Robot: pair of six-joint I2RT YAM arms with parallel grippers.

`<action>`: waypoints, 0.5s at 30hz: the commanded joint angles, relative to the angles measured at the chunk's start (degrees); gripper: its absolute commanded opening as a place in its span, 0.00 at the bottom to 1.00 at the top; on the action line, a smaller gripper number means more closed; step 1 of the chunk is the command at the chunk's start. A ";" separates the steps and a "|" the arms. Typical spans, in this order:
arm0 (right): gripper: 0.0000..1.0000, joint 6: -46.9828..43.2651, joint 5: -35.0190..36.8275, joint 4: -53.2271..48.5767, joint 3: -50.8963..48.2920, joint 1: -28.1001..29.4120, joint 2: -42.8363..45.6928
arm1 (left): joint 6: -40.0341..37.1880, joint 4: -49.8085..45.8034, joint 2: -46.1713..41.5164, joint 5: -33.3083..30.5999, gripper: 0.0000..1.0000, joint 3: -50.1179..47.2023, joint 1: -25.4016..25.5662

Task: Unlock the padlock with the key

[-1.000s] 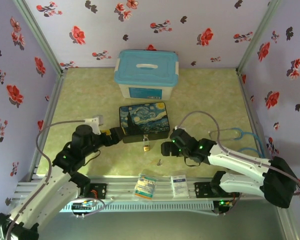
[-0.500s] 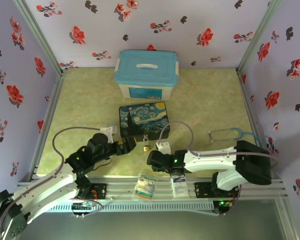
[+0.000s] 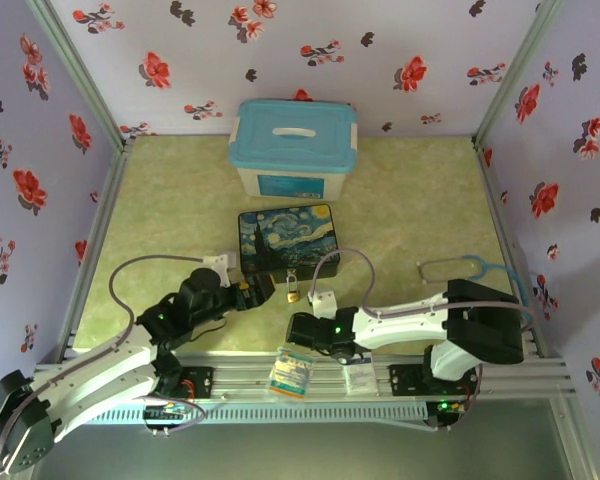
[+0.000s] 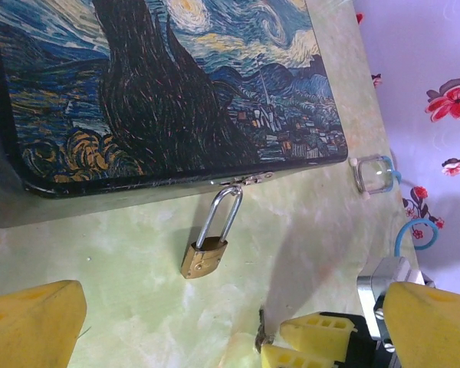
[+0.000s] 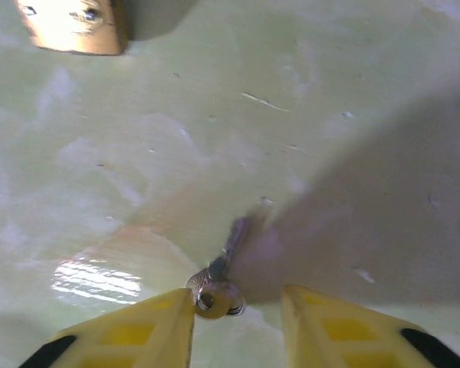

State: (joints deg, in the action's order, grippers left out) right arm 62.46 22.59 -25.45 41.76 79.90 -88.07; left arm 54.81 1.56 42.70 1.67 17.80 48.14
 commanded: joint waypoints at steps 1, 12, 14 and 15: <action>0.33 1.00 2.46 -4.58 1.34 0.43 -0.55 | 0.52 2.47 0.71 -0.92 1.00 -0.16 0.71; 0.33 -2.35 0.90 4.46 -4.61 -0.24 3.32 | 0.44 5.56 4.57 -0.94 1.00 0.07 1.32; 0.33 -3.89 0.66 6.58 -5.60 -0.68 4.11 | 0.49 5.47 4.93 -0.93 1.00 0.22 1.32; 0.34 -4.79 0.09 8.19 -6.16 -1.00 4.63 | 0.55 5.47 4.94 -0.93 1.00 0.21 1.39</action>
State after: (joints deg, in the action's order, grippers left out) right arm 60.36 22.65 -22.06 37.43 79.50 -84.53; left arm 55.18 4.97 47.44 1.50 17.80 49.06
